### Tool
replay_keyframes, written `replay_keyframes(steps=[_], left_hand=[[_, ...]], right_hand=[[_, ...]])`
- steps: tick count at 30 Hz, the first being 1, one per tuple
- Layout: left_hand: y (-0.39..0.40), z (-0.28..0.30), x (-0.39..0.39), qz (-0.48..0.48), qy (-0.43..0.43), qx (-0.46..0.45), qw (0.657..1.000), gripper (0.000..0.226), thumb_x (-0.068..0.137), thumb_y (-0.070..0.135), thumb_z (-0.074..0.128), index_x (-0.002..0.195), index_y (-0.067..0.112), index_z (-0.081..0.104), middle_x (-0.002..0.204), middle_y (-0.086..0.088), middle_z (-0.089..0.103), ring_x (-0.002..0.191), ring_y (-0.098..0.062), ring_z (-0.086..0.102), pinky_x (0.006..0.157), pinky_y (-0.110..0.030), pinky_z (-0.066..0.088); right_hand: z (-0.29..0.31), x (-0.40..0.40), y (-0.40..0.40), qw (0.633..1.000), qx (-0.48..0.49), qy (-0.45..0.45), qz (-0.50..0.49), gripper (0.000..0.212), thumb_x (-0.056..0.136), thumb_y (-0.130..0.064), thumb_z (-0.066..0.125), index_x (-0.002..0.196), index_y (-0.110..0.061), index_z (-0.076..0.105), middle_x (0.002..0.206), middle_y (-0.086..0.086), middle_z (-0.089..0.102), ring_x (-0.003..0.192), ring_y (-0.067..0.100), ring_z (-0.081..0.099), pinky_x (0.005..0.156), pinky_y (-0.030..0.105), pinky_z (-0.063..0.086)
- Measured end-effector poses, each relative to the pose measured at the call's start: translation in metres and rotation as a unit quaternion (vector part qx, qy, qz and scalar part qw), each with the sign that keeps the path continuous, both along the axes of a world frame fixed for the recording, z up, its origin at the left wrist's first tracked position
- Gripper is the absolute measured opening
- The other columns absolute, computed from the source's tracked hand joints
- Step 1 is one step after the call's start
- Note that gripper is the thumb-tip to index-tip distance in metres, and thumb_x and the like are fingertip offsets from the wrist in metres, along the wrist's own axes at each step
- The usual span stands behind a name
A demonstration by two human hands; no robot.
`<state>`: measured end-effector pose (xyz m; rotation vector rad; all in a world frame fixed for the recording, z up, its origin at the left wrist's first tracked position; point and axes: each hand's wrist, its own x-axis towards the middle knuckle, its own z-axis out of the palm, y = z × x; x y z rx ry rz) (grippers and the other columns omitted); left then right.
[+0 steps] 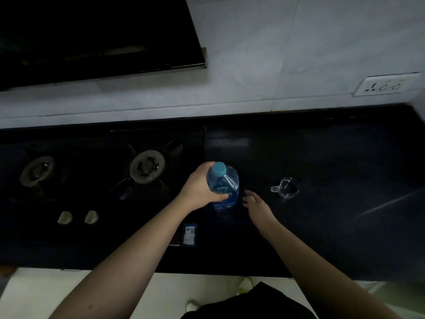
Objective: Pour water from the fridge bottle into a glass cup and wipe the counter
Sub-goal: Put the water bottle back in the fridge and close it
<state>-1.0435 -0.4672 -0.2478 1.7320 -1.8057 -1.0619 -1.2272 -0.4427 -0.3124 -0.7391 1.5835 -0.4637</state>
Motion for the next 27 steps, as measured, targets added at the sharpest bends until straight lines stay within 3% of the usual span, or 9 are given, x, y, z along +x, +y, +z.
replay_keyframes(steps=[2, 5, 10, 14, 18, 22, 27], left_hand=[[0.001, 0.002, -0.002, -0.004, -0.005, 0.004, 1.000, 0.076, 0.056, 0.032, 0.091, 0.121, 0.030, 0.052, 0.114, 0.015, 0.057, 0.105, -0.002, 0.057, 0.090, -0.022, 0.048], [0.005, 0.010, -0.003, -0.010, -0.010, 0.005, 1.000, 0.070, 0.057, 0.030, 0.091, 0.114, 0.035, 0.051, 0.109, 0.016, 0.059, 0.101, 0.000, 0.058, 0.086, -0.021, 0.047], [0.015, 0.027, -0.004, -0.007, 0.015, -0.017, 1.000, 0.066, 0.058, 0.024, 0.093, 0.106, 0.041, 0.051, 0.106, 0.016, 0.060, 0.099, 0.003, 0.059, 0.084, -0.019, 0.048], [0.020, 0.046, -0.007, -0.033, 0.006, -0.043, 0.998, 0.071, 0.057, 0.027, 0.094, 0.115, 0.033, 0.054, 0.112, 0.015, 0.060, 0.104, 0.000, 0.059, 0.089, -0.023, 0.048], [0.029, 0.064, -0.006, -0.055, -0.009, -0.064, 0.996, 0.080, 0.057, 0.029, 0.094, 0.127, 0.027, 0.054, 0.119, 0.016, 0.058, 0.110, -0.001, 0.057, 0.093, -0.023, 0.047], [0.046, 0.077, 0.001, -0.029, 0.002, -0.076, 0.997, 0.080, 0.059, 0.031, 0.093, 0.128, 0.030, 0.053, 0.120, 0.016, 0.058, 0.110, 0.002, 0.057, 0.091, -0.019, 0.048], [0.073, 0.090, 0.018, 0.026, 0.012, -0.093, 0.995, 0.079, 0.061, 0.030, 0.093, 0.128, 0.027, 0.052, 0.121, 0.014, 0.059, 0.110, 0.003, 0.057, 0.090, -0.014, 0.047]], right_hand=[[0.008, 0.003, -0.003, 0.996, 0.049, -0.064, -0.032, 0.045, 0.100, -0.023, 0.030, 0.144, -0.021, 0.041, 0.140, 0.008, 0.052, 0.118, 0.019, 0.053, 0.111, 0.038, 0.036], [0.012, 0.002, -0.005, 0.985, 0.080, -0.128, -0.078, 0.047, 0.102, -0.020, 0.028, 0.149, -0.015, 0.035, 0.147, 0.012, 0.045, 0.132, 0.024, 0.046, 0.115, 0.037, 0.031], [0.011, -0.003, 0.002, 0.961, 0.089, -0.209, -0.155, 0.042, 0.102, -0.024, 0.034, 0.140, -0.013, 0.047, 0.126, 0.010, 0.060, 0.110, 0.024, 0.059, 0.103, 0.037, 0.043], [0.018, -0.008, 0.005, 0.940, 0.088, -0.276, -0.178, 0.041, 0.102, -0.025, 0.034, 0.140, -0.015, 0.046, 0.122, 0.011, 0.062, 0.107, 0.026, 0.062, 0.088, 0.036, 0.050], [0.026, -0.010, 0.010, 0.931, 0.081, -0.311, -0.171, 0.040, 0.101, -0.027, 0.039, 0.139, -0.015, 0.047, 0.128, 0.012, 0.060, 0.112, 0.028, 0.061, 0.087, 0.038, 0.052], [0.036, -0.006, 0.019, 0.943, 0.043, -0.310, -0.112, 0.027, 0.101, -0.022, 0.047, 0.126, -0.018, 0.058, 0.118, 0.007, 0.068, 0.105, 0.022, 0.066, 0.089, 0.034, 0.052], [0.046, 0.007, 0.028, 0.949, 0.031, -0.315, -0.006, 0.043, 0.100, -0.003, 0.042, 0.140, -0.018, 0.045, 0.134, 0.004, 0.059, 0.116, 0.020, 0.061, 0.099, 0.036, 0.047]])
